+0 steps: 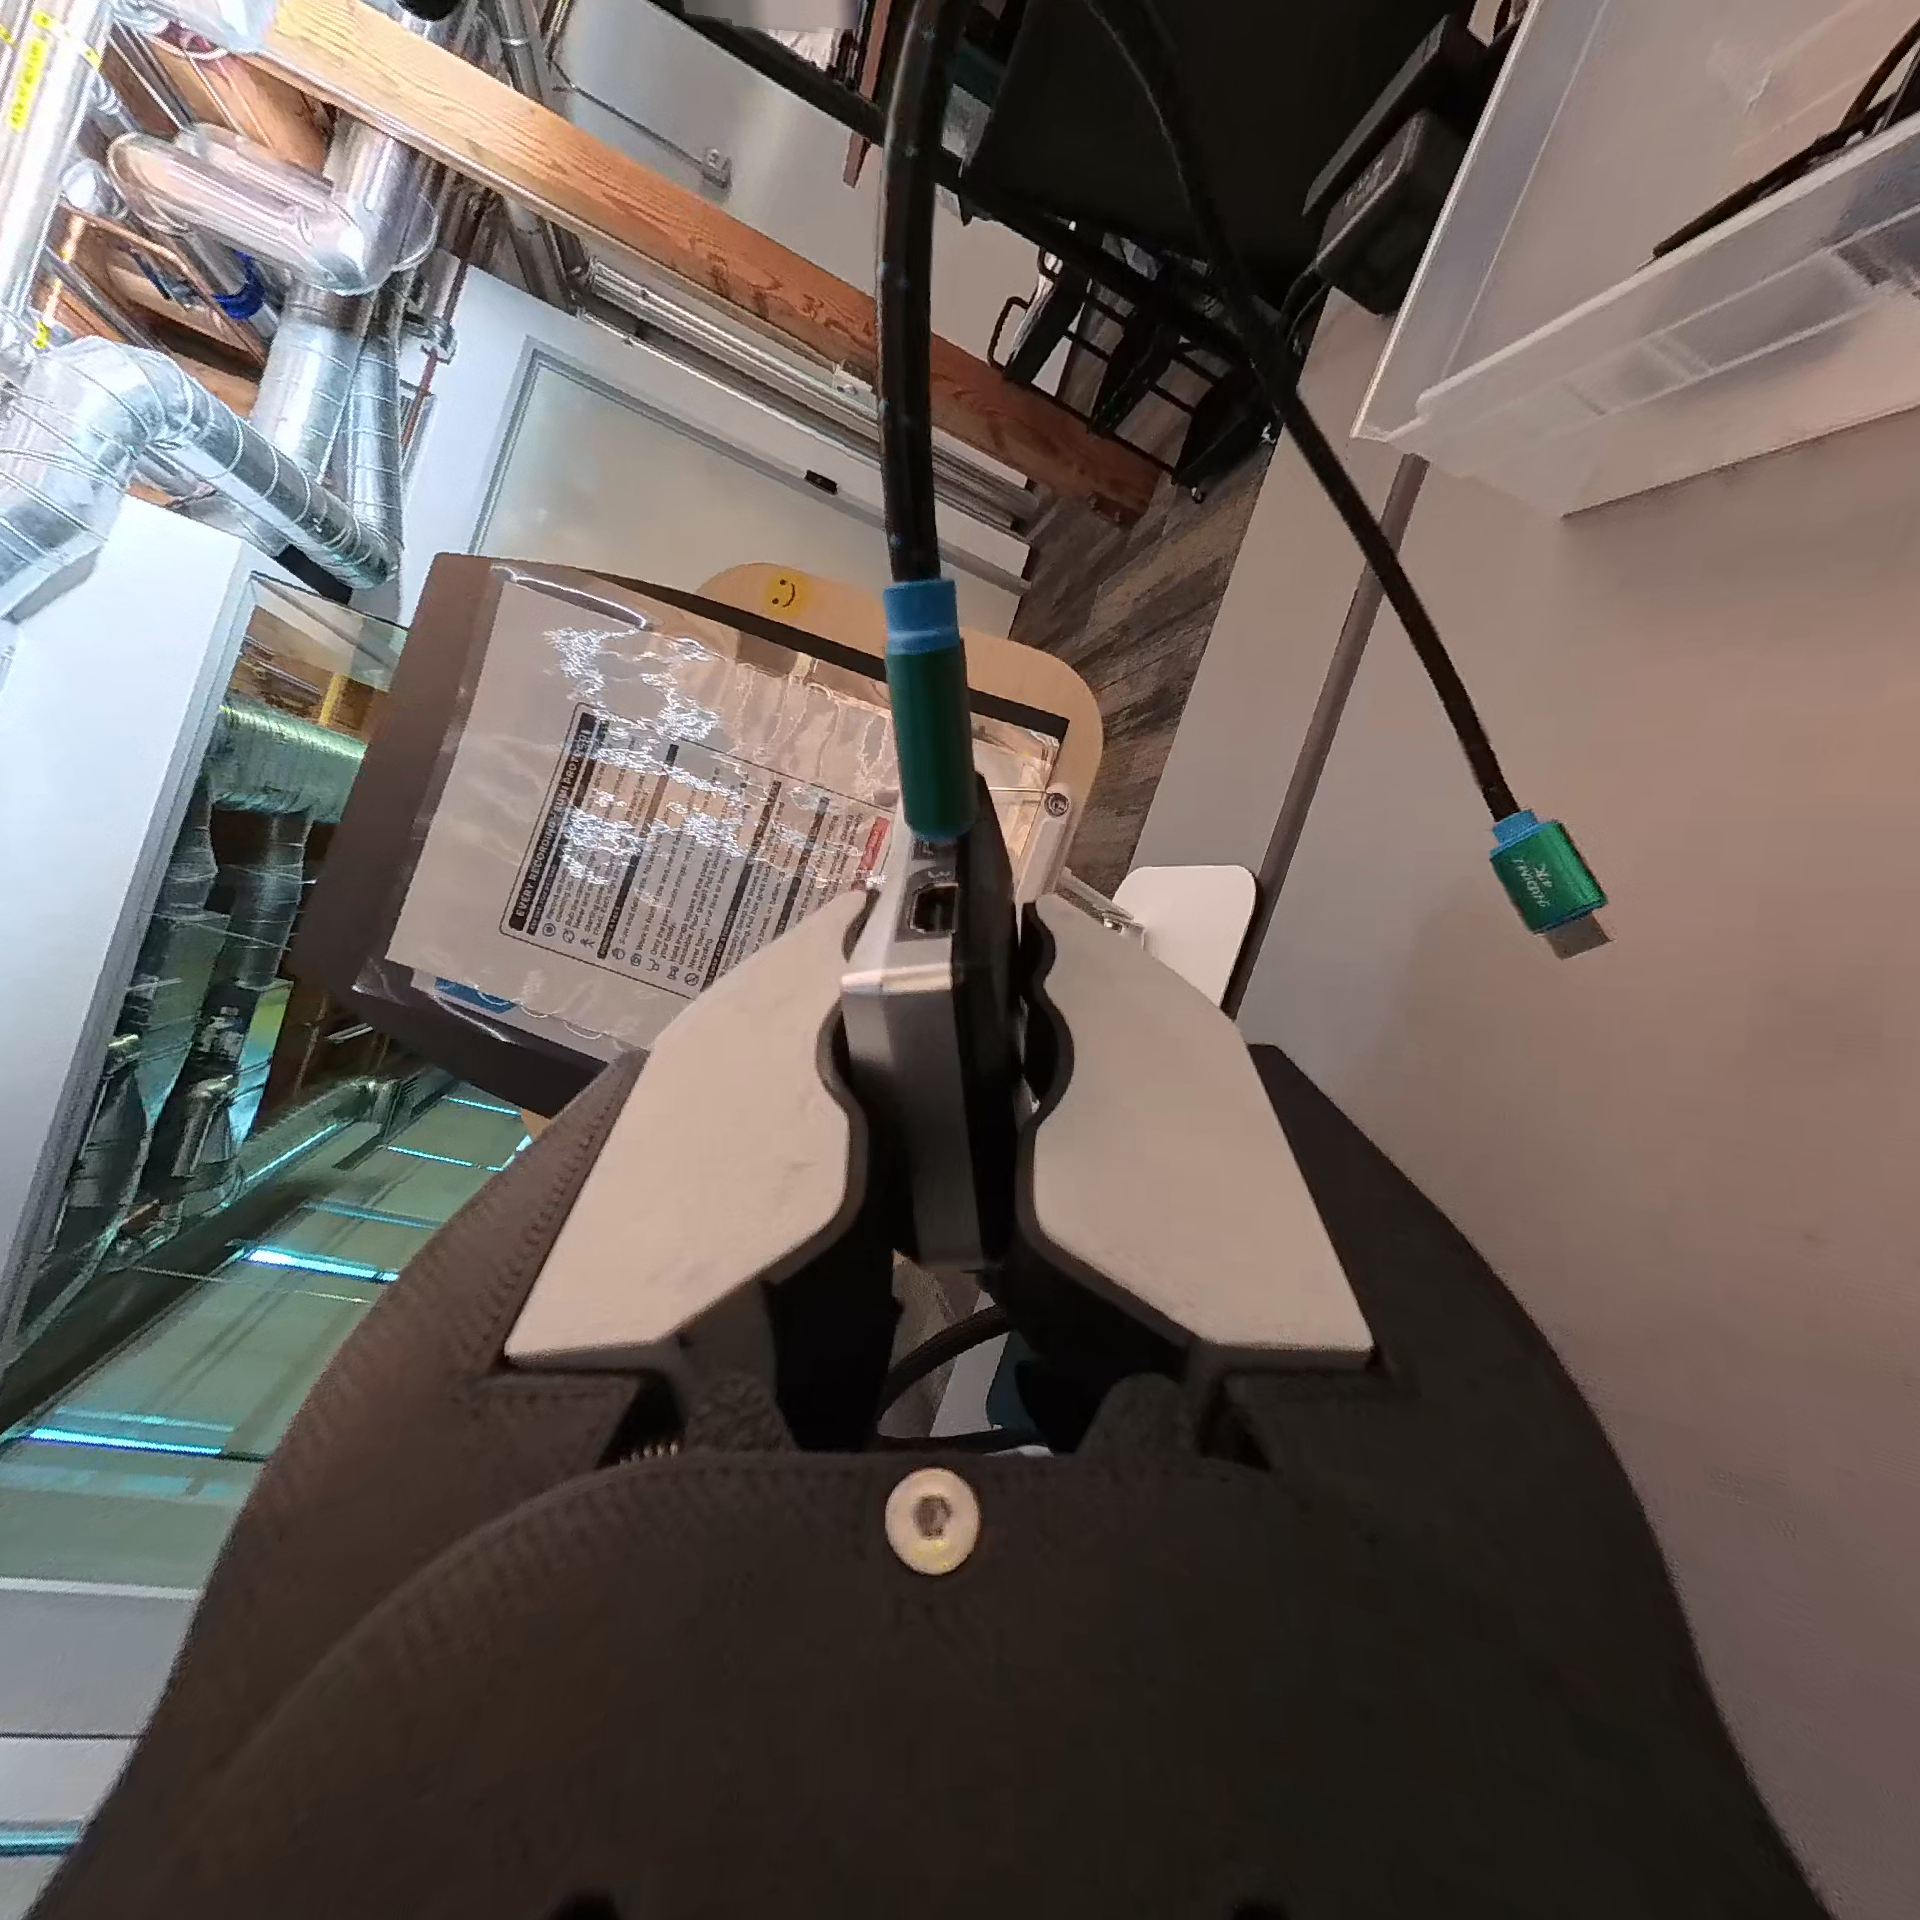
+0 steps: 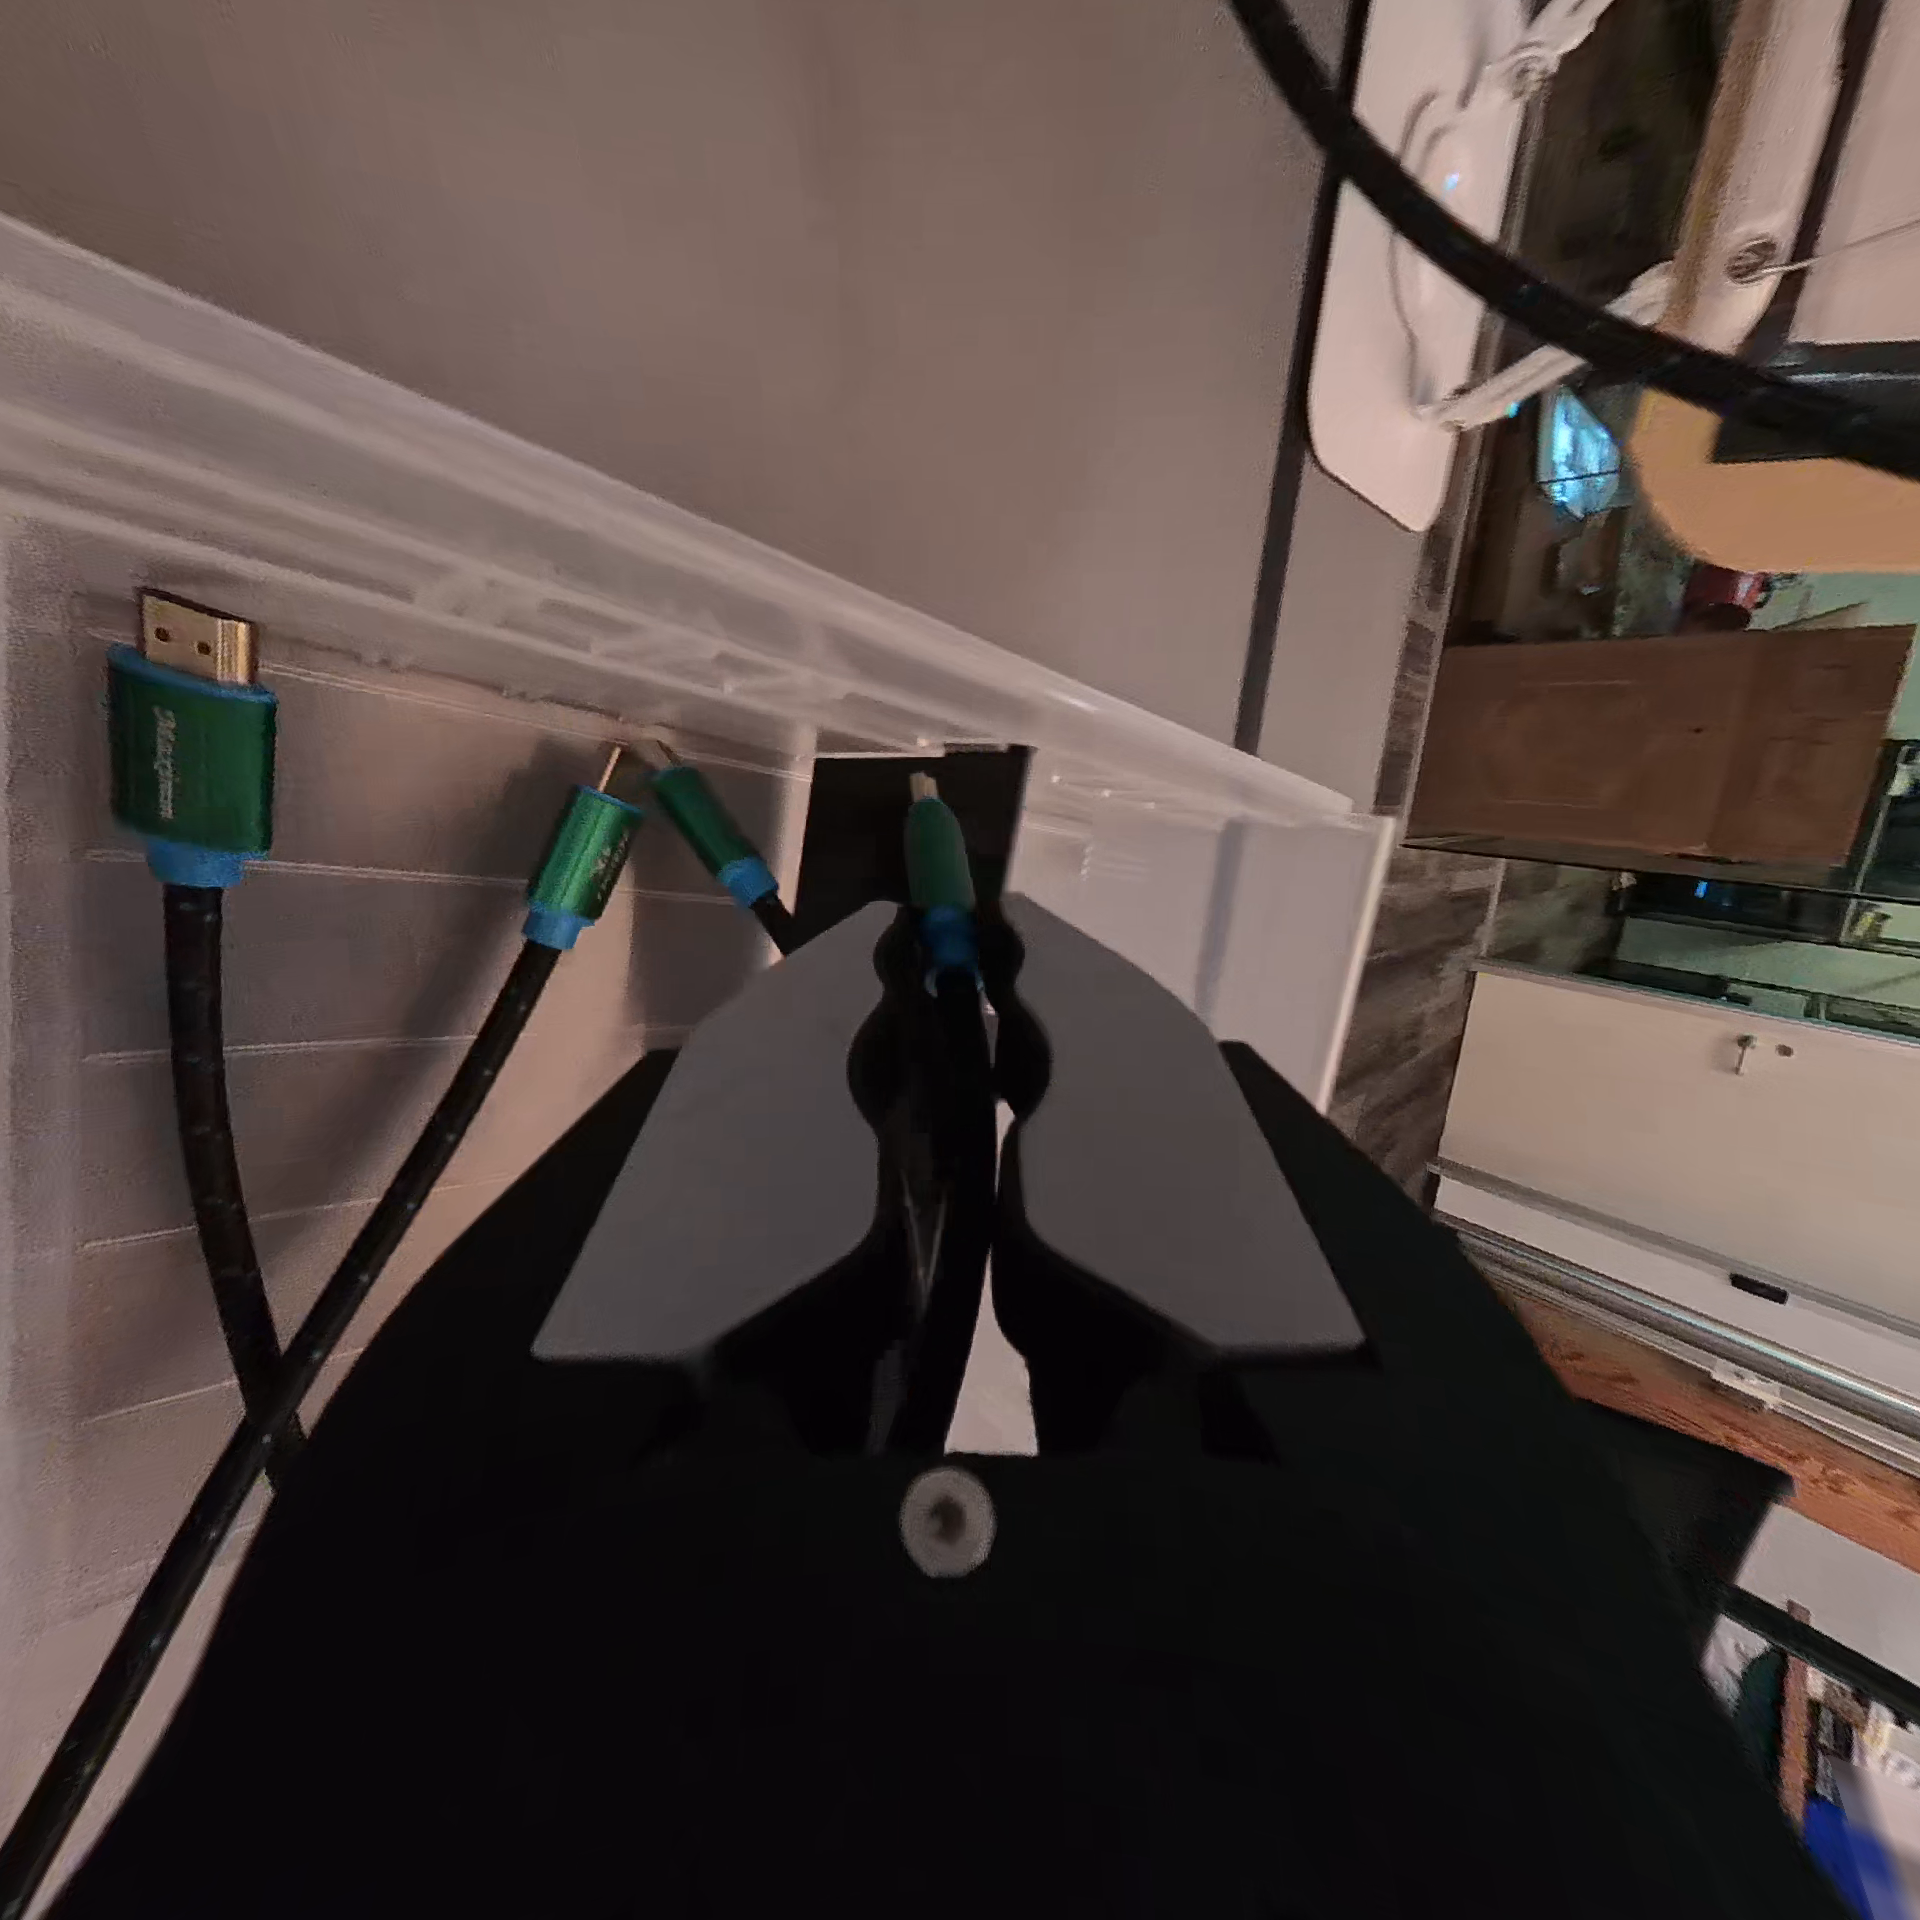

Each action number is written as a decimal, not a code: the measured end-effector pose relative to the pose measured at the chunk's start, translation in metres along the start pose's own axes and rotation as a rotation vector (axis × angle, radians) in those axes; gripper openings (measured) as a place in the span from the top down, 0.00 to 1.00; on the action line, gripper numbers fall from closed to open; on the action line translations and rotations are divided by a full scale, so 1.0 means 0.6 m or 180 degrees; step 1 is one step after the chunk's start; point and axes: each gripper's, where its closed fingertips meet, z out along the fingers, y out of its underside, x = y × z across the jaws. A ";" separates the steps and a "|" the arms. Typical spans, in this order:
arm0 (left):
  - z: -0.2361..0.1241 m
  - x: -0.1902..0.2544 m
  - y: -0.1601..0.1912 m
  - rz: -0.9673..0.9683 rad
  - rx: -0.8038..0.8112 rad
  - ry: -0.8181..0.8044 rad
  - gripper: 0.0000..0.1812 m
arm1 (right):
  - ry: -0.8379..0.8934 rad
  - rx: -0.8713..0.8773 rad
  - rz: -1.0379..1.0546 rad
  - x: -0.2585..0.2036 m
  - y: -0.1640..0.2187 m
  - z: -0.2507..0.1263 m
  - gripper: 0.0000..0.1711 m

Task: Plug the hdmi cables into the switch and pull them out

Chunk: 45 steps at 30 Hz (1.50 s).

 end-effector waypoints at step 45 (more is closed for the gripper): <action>-0.002 -0.010 0.002 -0.0070 0.0042 -0.0098 0.87 | -0.0184 0.2208 0.2648 0.156 -0.386 -0.167 0.86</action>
